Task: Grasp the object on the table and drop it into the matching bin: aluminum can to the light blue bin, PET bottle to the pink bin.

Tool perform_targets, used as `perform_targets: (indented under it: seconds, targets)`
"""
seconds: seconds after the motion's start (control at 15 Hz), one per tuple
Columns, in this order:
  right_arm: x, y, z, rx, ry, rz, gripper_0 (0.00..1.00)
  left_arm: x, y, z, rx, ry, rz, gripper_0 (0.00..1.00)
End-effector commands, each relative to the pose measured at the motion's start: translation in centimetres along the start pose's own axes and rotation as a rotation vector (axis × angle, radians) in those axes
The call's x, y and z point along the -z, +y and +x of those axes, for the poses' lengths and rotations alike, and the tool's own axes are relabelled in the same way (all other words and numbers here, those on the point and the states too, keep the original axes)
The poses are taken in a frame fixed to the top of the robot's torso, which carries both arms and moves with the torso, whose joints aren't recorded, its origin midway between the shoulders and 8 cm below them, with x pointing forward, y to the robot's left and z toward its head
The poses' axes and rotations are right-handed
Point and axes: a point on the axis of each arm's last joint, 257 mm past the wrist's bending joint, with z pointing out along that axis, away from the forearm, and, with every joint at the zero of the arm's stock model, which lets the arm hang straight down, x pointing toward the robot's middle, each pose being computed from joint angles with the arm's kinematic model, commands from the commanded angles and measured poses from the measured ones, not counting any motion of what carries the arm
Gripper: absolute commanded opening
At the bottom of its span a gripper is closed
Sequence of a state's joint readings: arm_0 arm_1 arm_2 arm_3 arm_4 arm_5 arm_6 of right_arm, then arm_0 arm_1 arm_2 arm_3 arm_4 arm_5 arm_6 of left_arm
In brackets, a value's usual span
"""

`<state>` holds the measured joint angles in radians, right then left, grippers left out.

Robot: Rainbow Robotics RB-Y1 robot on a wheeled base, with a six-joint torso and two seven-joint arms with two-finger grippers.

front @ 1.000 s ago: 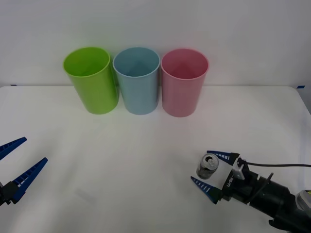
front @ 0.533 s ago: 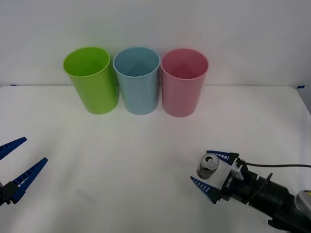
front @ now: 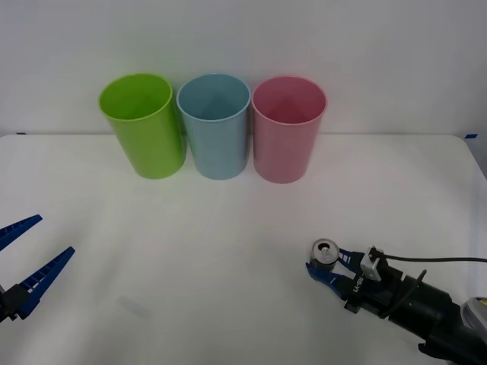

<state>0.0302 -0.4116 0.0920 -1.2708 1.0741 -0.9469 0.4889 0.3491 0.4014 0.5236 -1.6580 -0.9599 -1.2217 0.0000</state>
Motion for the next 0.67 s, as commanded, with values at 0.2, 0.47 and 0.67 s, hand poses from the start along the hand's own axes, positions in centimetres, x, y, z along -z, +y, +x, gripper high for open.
perform_targets:
  seconds: [0.2, 0.47, 0.67]
  targets:
    - [-0.3, -0.1, -0.4, 0.002, -0.012, 0.003, 0.0, 0.0, 0.0, 0.0, 0.0, 0.0, 0.0, 1.0]
    - [-0.3, -0.5, -1.3, 0.003, -0.035, 0.01, 0.0, 0.0, 0.0, 0.0, 0.0, 0.0, 0.0, 1.0]
    - [-0.1, -1.2, -3.6, 0.016, -0.081, 0.018, 0.0, 0.0, 0.0, 0.0, 0.0, 0.0, 0.0, 1.0]
